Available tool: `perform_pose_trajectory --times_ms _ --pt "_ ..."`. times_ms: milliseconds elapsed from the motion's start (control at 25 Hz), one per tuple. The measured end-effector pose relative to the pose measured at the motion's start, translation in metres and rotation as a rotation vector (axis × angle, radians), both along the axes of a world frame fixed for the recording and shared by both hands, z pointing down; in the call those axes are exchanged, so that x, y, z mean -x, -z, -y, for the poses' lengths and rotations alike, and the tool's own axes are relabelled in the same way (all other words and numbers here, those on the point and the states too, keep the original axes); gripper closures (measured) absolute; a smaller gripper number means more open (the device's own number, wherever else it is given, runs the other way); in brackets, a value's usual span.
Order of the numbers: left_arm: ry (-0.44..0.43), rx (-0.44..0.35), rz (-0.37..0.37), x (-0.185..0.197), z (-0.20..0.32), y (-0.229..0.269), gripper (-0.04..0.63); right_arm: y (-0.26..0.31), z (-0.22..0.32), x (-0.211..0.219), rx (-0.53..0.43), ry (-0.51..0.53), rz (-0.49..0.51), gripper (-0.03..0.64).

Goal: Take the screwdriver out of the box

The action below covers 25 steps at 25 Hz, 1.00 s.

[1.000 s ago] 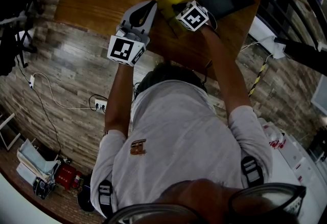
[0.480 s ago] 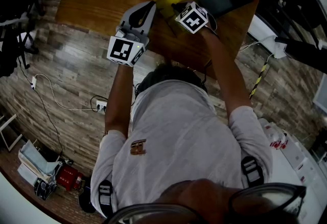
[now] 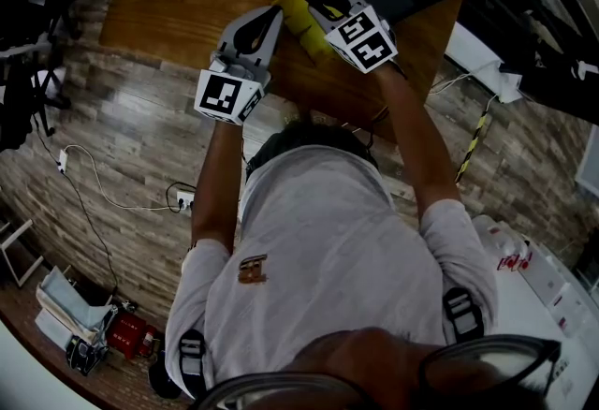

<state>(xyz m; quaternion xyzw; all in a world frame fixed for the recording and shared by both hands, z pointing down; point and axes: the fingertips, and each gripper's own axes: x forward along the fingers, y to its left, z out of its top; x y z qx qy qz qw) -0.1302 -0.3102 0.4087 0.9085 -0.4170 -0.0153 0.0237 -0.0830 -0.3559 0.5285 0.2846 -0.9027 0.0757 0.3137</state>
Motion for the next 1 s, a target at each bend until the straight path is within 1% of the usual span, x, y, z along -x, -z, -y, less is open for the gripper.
perform_pose_trajectory --times_ms 200,520,720,1000 --pt "-0.011 -0.018 -0.002 -0.010 -0.014 0.011 0.577 0.053 -0.017 -0.007 -0.075 -0.034 0.166 0.535" --pt "-0.024 -0.041 -0.005 -0.019 -0.026 0.025 0.577 0.114 -0.045 -0.017 -0.164 -0.068 0.381 0.535" --pt "-0.029 -0.063 -0.012 -0.021 -0.039 0.038 0.577 0.159 -0.068 -0.023 -0.249 -0.041 0.541 0.535" --pt "-0.045 -0.112 -0.038 -0.026 -0.061 0.062 0.577 0.202 -0.107 -0.033 -0.366 0.011 0.695 0.535"
